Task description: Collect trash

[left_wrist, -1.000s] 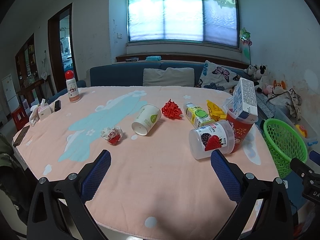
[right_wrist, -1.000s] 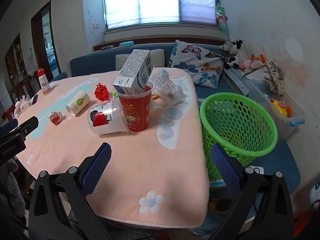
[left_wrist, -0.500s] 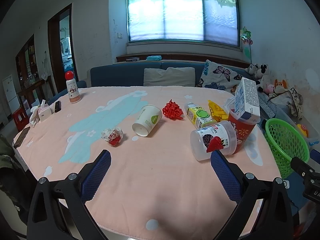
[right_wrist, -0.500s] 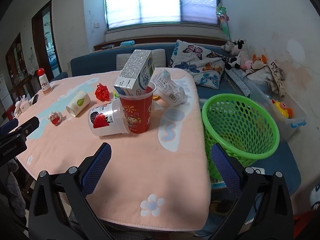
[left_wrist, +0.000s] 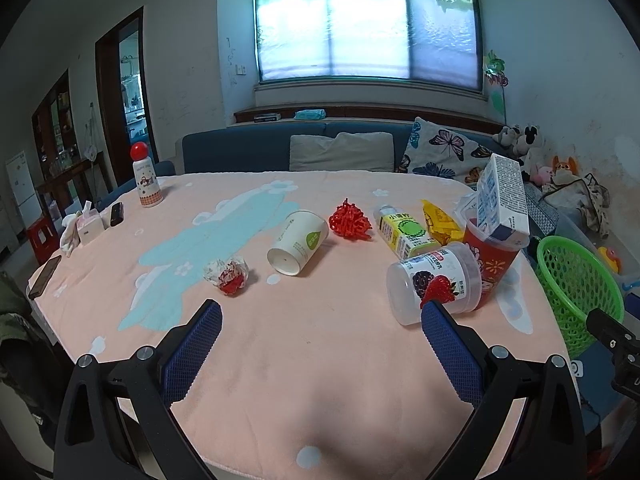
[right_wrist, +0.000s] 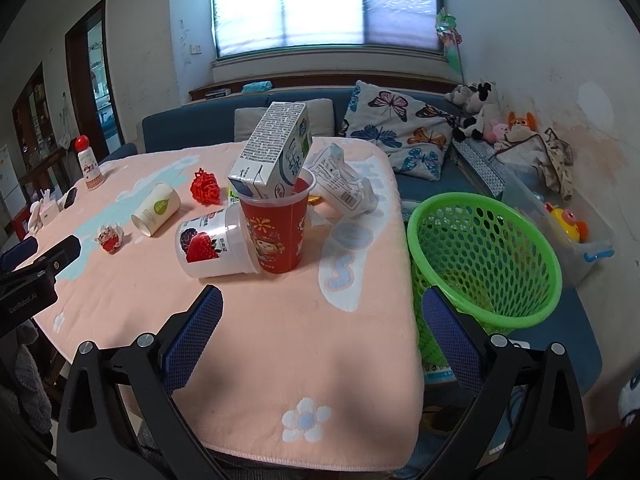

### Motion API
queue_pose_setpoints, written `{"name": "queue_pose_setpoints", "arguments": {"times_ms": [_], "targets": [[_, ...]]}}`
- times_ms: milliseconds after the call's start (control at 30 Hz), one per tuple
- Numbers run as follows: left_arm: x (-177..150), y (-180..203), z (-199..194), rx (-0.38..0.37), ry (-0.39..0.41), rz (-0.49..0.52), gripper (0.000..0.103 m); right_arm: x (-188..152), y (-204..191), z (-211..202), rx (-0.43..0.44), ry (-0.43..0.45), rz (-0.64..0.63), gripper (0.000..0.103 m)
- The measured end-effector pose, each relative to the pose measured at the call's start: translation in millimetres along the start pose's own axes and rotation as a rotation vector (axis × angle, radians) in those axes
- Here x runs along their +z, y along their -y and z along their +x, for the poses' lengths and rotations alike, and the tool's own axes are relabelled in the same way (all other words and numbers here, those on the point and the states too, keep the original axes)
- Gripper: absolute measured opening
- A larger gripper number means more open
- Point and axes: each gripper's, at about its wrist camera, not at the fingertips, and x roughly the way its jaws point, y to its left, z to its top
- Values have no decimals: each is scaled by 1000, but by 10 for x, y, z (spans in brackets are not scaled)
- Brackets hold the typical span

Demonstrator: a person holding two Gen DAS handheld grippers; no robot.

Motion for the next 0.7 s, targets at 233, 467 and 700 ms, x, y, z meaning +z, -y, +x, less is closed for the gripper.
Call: {"name": "queue_pose_setpoints", "arguments": {"times_ms": [233, 467, 700], "targets": [[47, -28, 52, 8, 0, -1, 97, 80, -13, 21, 8, 8, -10, 99], [95, -67, 132, 10, -9, -3, 97, 283, -91, 74, 20, 23, -31, 99], [121, -108, 183, 9, -10, -5, 97, 594, -221, 246, 28, 24, -48, 97]]}}
